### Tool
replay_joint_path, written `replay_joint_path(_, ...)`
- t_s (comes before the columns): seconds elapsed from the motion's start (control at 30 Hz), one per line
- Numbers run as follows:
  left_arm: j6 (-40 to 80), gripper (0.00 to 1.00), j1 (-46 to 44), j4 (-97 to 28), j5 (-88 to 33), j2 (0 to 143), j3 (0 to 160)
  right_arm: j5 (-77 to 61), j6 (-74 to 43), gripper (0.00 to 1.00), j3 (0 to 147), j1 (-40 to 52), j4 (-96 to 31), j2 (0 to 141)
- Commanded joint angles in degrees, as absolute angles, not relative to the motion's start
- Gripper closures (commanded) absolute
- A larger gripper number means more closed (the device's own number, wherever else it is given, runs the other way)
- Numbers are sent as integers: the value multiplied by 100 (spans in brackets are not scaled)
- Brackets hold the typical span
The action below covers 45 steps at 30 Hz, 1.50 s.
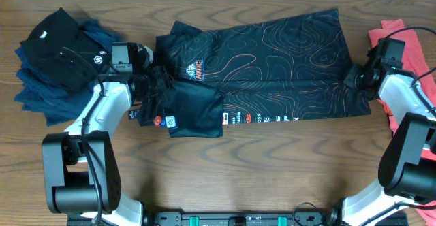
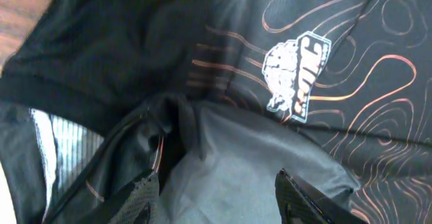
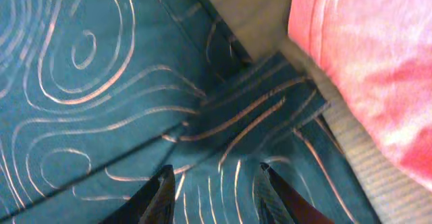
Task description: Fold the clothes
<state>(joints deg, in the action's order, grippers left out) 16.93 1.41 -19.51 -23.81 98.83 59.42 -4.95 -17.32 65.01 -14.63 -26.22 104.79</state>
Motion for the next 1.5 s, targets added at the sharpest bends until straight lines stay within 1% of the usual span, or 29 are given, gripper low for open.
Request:
replay_joint_path(0.0,1682,42,169,-2161,-2622,9671,5948,-390,-1708,62,6506,-1391,-2808,10512)
replay_joint_path(0.1,1660,42,130,-2554,-2982,9557,5948,-123,-1710,62,6506,-1391,-3153,10512)
replay_joint_path(0.2,1629,42,-10,-3079,-3046,9548,5946,250,-1712,62,6506,-1391,-3553,10512)
replay_joint_path(0.27,1382,42,-178,-3387,-3044,9550,5946,458,-1712,61,6495,-1391,-3730,10512)
replay_joint_path(0.4,1031,42,-611,-3717,-3013,9550,5944,622,-1706,63,6333,-1396,-3699,10512)
replay_joint_path(0.5,1035,42,-930,-3795,-2762,9550,5944,622,-1706,64,6191,-1396,-3647,10512)
replay_joint_path(0.67,1033,42,-1409,-3704,-2709,9550,5944,620,-1708,65,6084,-1396,-3618,10512)
replay_joint_path(0.83,1031,41,-1881,-3603,-1990,9590,5944,617,-1706,65,6084,-1396,-3623,10512)
replay_joint_path(1.0,1013,42,-2259,-3284,-1870,9797,5944,617,-1706,65,6084,-1396,-3627,10512)
replay_joint_path(1.23,1015,41,-2574,-2641,-1868,10165,5946,620,-1706,65,6084,-1396,-3647,10512)
replay_joint_path(1.47,1017,41,-2587,-2338,-1870,10451,5946,620,-1706,65,6084,-1396,-3647,10512)
